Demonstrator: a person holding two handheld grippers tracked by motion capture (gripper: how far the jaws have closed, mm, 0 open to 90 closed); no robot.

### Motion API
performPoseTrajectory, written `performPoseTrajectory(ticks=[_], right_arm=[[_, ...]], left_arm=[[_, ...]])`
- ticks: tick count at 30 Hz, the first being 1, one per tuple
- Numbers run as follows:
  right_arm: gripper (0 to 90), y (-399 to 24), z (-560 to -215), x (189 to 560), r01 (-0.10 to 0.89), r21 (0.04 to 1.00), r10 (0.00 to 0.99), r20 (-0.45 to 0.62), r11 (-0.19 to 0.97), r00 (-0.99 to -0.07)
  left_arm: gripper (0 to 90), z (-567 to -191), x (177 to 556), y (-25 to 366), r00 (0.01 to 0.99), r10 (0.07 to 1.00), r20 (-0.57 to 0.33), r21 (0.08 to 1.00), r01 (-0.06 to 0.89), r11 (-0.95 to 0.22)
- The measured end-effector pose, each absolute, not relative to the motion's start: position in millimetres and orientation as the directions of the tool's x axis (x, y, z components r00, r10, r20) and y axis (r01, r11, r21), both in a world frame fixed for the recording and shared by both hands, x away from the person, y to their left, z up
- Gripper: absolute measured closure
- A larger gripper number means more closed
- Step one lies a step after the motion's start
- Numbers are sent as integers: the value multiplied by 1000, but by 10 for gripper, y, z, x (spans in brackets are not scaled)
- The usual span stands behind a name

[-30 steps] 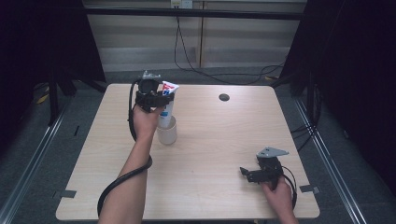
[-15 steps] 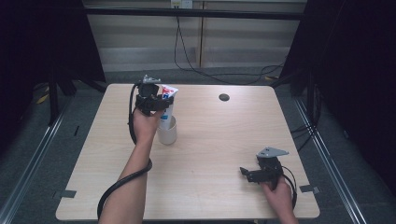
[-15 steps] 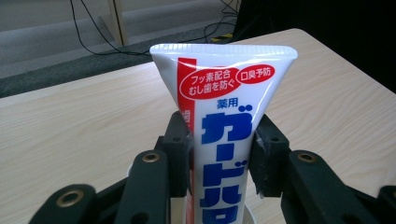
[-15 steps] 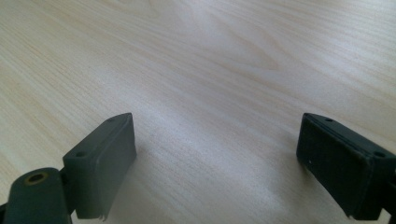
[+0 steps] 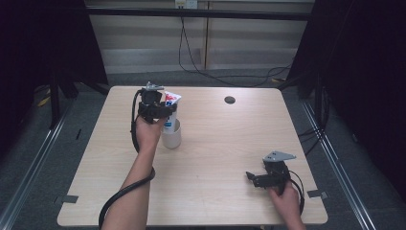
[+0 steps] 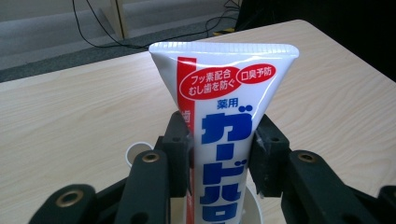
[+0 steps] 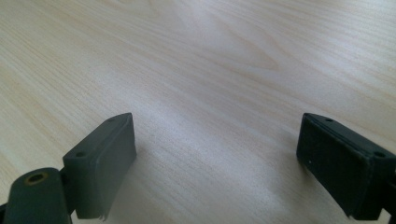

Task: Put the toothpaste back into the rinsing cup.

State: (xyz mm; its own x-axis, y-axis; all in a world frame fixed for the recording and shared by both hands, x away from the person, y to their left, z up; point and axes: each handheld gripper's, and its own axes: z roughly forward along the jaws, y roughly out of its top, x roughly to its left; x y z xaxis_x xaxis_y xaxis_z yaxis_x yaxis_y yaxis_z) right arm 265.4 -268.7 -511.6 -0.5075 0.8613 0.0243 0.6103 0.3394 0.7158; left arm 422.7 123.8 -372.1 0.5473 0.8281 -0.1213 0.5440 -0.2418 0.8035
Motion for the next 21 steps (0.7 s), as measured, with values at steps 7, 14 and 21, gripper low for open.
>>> performPoseTrajectory(ticks=[7, 14, 21], right_arm=[[113, -2688, -5117, 2656, 608, 717, 860, 23, 341, -509], [113, -2687, -5116, 2654, 610, 716, 861, 24, 339, -507], [113, -2687, -5116, 2654, 610, 716, 862, 24, 339, -507]], left_arm=[[641, -3775, 4205, 1238, 544, 831, -117, 802, 545, -244], [638, -3832, 4173, 1237, 544, 831, -117, 799, 548, -247], [635, -3891, 4134, 1230, 548, 829, -113, 793, 552, -257]])
